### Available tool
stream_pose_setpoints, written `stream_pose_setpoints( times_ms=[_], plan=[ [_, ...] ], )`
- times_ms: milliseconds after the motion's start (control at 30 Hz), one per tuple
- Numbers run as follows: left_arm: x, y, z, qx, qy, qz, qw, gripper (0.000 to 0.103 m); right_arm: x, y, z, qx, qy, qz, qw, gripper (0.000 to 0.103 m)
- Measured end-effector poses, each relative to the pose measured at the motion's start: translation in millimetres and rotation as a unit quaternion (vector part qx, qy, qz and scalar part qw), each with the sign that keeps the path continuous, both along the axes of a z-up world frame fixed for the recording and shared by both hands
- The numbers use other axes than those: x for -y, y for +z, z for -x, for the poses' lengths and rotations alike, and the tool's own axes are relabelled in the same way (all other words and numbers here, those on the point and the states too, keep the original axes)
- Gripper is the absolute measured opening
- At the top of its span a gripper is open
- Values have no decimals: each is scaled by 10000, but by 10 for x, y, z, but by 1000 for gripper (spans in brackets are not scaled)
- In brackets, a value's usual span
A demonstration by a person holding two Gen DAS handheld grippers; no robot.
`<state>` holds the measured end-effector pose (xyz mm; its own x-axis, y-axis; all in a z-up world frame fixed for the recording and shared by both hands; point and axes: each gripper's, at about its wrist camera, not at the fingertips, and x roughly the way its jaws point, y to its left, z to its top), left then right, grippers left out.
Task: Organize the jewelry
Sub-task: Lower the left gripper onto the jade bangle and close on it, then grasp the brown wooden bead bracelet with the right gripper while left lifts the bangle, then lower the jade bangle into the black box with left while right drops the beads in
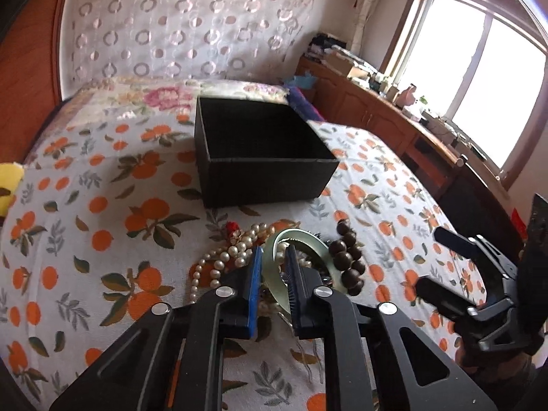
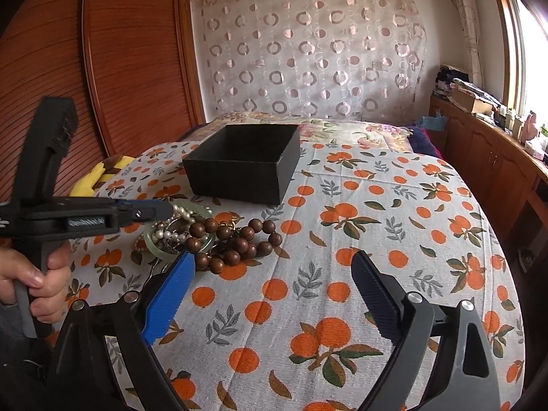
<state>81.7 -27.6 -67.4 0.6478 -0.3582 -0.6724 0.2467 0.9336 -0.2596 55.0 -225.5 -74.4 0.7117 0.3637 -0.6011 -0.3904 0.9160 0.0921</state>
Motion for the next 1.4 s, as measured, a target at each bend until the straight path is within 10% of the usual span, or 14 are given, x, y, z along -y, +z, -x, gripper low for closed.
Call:
stream_pose_setpoints(
  times_ms=[667,1067,1400],
  plan=[
    [-323,356,375,743,550,-186,9955,9,-283,-205,-365,-729,548,302,9954,29],
    [-356,300,417,731,600,-216,9953,9,-299,-325,-485,-1051,646,319,9919,20],
    [-309,477,308,931,598,-267,9935,9,-103,234,-442,-380,624,-31,9973,15]
  ],
)
